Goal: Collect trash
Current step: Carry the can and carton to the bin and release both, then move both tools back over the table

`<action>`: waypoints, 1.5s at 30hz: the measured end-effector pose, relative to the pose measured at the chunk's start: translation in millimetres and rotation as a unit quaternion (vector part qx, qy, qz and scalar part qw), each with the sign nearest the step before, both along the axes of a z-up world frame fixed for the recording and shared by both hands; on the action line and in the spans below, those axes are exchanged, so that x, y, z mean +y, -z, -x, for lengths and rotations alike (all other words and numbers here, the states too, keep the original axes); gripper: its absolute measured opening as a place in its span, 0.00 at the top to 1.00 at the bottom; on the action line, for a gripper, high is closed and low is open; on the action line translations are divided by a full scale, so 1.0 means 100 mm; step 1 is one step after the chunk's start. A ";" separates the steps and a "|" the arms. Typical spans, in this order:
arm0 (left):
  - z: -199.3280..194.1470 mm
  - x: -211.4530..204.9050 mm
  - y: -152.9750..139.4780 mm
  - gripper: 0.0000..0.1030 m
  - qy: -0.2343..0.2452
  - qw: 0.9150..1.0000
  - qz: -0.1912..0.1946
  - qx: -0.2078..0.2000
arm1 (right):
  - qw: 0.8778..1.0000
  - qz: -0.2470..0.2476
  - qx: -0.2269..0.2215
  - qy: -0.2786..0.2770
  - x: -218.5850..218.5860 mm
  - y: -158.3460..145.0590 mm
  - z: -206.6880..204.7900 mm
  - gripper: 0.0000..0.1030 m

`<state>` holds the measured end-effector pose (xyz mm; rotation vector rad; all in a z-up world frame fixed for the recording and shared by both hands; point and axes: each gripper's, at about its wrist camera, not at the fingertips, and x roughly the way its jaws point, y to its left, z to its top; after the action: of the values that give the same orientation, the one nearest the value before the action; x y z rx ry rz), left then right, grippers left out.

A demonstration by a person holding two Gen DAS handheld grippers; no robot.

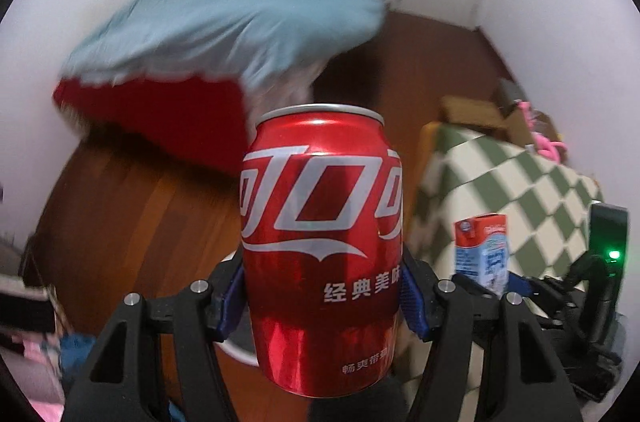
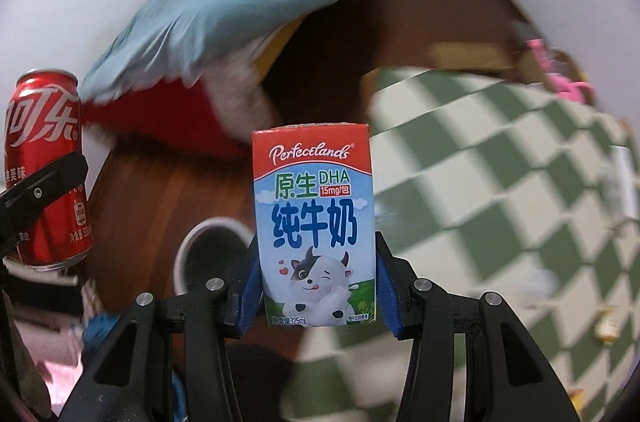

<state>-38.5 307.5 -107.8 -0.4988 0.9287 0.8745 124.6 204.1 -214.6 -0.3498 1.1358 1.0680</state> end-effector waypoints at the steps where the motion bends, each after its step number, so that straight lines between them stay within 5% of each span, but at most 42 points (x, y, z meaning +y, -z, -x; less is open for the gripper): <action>1: 0.11 0.13 0.12 0.41 -0.012 1.000 0.013 0.003 | 1.000 0.009 0.006 -0.012 0.14 0.11 0.11 0.51; 7: 0.67 0.69 0.90 0.41 -0.082 0.990 0.113 0.021 | 0.993 0.081 0.042 -0.071 0.98 0.96 0.79 0.51; 12: 0.98 1.02 1.55 0.39 -0.114 0.968 0.225 0.007 | 0.985 0.128 0.073 -0.086 1.44 1.53 1.10 0.51; 17: 1.14 1.15 1.85 0.31 -0.145 0.954 0.262 0.002 | 0.980 0.157 0.077 -0.095 1.70 1.86 1.25 0.51; 19: 1.26 1.20 1.88 0.04 -0.163 0.950 0.265 -0.001 | 0.976 0.172 0.083 -0.104 1.79 2.00 1.29 0.50; 20: 1.30 1.20 1.88 0.02 -0.170 0.950 0.263 0.001 | 0.974 0.181 0.088 -0.105 1.82 2.05 1.26 0.49; 23: 1.45 1.19 1.87 0.02 -0.196 0.949 0.248 0.016 | 0.969 0.200 0.105 -0.103 1.82 2.20 1.23 0.15; 25: 1.53 1.16 1.86 0.02 -0.206 0.951 0.225 0.042 | 0.968 0.195 0.116 -0.105 1.78 2.22 1.23 0.05; 29: 1.58 1.02 1.88 0.02 -0.215 0.957 0.172 0.093 | 0.969 0.200 0.087 -0.118 1.72 2.17 1.23 0.03; 34: 1.61 0.86 1.95 0.02 -0.212 0.955 0.167 0.120 | 0.965 0.224 0.031 -0.130 1.62 2.09 1.27 0.02; 45: 1.61 0.66 1.74 0.02 -0.210 0.958 0.153 0.120 | 0.965 0.224 -0.007 -0.134 1.39 1.76 1.39 0.02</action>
<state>-199.7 373.3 -281.7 -0.8941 1.2141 1.2014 -14.6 342.8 -390.7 -0.8873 1.3400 1.0312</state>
